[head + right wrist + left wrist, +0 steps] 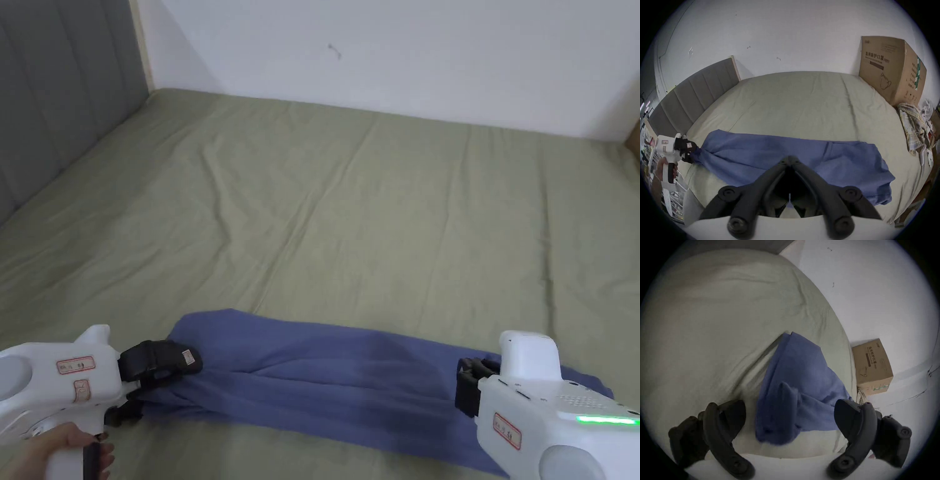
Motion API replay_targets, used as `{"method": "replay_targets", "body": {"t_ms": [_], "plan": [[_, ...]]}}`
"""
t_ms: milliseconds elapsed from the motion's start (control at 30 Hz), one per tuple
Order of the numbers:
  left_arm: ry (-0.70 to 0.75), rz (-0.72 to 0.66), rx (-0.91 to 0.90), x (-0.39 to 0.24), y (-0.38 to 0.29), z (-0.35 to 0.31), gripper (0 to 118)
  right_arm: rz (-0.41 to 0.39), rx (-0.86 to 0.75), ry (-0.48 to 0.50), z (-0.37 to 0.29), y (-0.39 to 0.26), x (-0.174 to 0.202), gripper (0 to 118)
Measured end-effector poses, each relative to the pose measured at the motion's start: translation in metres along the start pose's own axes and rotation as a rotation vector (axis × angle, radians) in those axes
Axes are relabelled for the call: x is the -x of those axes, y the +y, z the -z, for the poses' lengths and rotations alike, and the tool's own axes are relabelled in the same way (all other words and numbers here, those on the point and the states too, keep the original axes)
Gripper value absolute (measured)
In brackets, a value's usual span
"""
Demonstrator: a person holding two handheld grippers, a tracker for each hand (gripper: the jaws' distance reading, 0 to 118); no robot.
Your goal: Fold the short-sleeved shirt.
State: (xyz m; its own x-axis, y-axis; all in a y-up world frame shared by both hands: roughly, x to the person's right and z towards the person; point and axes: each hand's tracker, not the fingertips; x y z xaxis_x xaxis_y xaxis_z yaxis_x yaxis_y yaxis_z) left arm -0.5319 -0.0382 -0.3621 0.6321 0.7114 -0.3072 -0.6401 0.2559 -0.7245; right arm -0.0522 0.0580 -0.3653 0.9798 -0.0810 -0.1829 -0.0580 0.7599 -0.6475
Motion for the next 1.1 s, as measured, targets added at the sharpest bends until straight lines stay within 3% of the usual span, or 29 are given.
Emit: {"method": "replay_targets", "body": {"t_ms": [200,367,400,467,500,633,667,1100], "plan": [[-0.172,-0.112,0.028,-0.001,0.014,0.022,112,0.019,-0.167,-0.056,-0.012,-0.003,0.007,1],[-0.183,-0.082,0.05,-0.012,0.021,0.036,108,-0.018,-0.262,-0.12,-0.025,0.0,0.007,1],[-0.193,-0.073,0.057,-0.013,0.022,0.038,98,-0.017,-0.266,-0.123,-0.026,0.0,0.007,1],[-0.205,-0.068,0.064,-0.015,0.024,0.04,24,-0.016,-0.279,-0.128,-0.027,0.0,0.005,1],[-0.2,-0.081,0.077,-0.013,0.024,0.045,13,-0.016,-0.29,-0.136,-0.027,0.0,0.005,1],[-0.162,-0.13,0.137,0.01,0.02,0.061,12,-0.021,-0.345,-0.168,-0.031,-0.006,0.003,1],[-0.221,-0.147,0.102,0.007,0.021,0.06,12,-0.023,-0.356,-0.172,-0.032,-0.007,0.002,1],[-0.156,-0.027,0.083,-0.005,0.041,0.018,10,-0.033,-0.332,-0.193,-0.038,0.0,-0.007,1]]}}
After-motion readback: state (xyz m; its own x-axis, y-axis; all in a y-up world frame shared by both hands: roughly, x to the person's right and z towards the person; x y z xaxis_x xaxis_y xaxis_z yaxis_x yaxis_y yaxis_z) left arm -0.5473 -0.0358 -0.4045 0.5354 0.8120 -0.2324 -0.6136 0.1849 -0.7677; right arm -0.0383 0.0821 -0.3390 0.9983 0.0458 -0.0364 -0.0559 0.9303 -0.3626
